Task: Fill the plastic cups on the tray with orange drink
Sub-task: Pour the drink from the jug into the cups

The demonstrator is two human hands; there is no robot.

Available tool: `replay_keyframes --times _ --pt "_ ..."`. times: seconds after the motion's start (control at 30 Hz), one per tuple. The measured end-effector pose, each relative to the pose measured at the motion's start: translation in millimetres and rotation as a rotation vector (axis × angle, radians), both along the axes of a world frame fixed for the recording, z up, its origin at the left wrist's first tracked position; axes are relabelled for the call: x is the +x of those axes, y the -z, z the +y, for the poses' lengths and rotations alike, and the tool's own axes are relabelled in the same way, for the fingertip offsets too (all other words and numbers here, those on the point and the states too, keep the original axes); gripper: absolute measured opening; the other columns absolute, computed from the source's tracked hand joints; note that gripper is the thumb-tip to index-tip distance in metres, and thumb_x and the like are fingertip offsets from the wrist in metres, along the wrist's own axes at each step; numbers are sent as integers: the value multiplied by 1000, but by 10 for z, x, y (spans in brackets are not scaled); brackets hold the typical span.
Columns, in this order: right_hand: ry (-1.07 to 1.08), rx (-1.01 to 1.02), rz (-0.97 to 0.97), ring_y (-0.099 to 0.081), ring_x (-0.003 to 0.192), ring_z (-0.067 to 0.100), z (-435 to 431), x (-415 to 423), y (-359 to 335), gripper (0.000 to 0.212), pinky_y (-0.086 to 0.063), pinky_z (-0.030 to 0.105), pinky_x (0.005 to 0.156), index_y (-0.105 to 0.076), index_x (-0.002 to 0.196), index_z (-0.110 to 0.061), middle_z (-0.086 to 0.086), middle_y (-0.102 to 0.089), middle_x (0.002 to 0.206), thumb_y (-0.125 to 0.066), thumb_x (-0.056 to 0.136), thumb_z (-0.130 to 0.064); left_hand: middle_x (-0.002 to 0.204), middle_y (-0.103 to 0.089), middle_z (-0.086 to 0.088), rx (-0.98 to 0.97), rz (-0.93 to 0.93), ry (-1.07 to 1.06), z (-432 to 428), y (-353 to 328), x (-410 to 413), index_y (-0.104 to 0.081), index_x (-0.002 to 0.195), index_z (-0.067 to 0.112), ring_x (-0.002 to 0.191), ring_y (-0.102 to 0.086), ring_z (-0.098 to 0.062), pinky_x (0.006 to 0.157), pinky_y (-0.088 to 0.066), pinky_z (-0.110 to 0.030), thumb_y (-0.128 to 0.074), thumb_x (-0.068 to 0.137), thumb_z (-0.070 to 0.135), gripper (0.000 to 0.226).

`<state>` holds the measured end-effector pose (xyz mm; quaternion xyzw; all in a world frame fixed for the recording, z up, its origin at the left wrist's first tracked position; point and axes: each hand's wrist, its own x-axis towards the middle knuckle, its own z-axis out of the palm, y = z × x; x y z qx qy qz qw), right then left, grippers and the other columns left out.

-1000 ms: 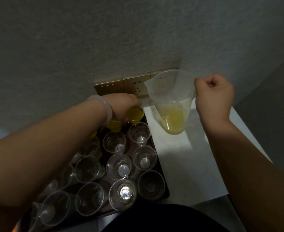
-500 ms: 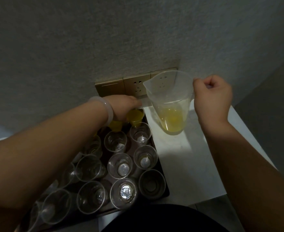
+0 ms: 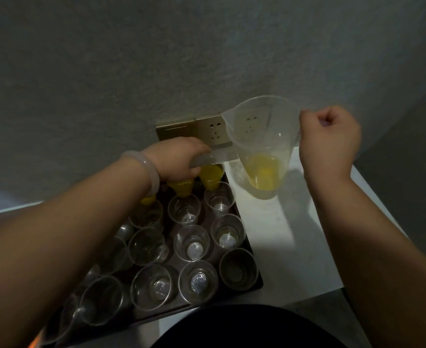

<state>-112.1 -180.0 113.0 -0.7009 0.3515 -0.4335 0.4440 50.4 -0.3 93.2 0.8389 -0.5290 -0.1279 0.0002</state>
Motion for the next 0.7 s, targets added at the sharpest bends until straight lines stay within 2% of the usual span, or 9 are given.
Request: replay_keyframes --times 0.17,0.3,0.43,0.53,0.7 --pt "5 -26 -25 -35 44 -1 66 -25 -45 33 -29 13 47 -40 57 -22 -9 -38 53 -60 82 -15 145 -40 2 -32 16 26 150 -16 -240 -35 144 24 129 -42 -15 105 -40 -31 -62 88 35 64" --pt "11 -35 -27 -36 44 -1 98 -60 -54 33 -29 12 47 -40 56 -22 -10 -39 50 -59 81 -14 150 -32 2 34 33 125 154 81 -391 -28 147 23 135 -34 -17 109 -32 -29 -68 84 32 75" --pt "22 -27 -29 -40 44 -3 89 -118 -38 33 -29 8 47 -41 56 -22 -16 -44 44 -59 81 -12 150 -34 0 66 36 156 65 214 -436 -29 147 23 136 -31 -19 111 -32 -36 -69 82 35 77" --pt "40 -19 -18 -38 44 -1 76 -153 30 30 -29 10 47 -41 57 -20 -9 -40 51 -58 81 -11 151 -31 0 91 28 158 -11 297 -460 -26 148 21 137 -28 -20 111 -28 -32 -68 83 36 79" --pt "35 0 18 -39 45 0 54 -184 119 32 -32 12 48 -42 57 -21 -9 -41 53 -60 82 -13 151 -32 0 121 23 162 -87 345 -504 -25 149 22 138 -27 -19 111 -27 -33 -66 85 38 77"
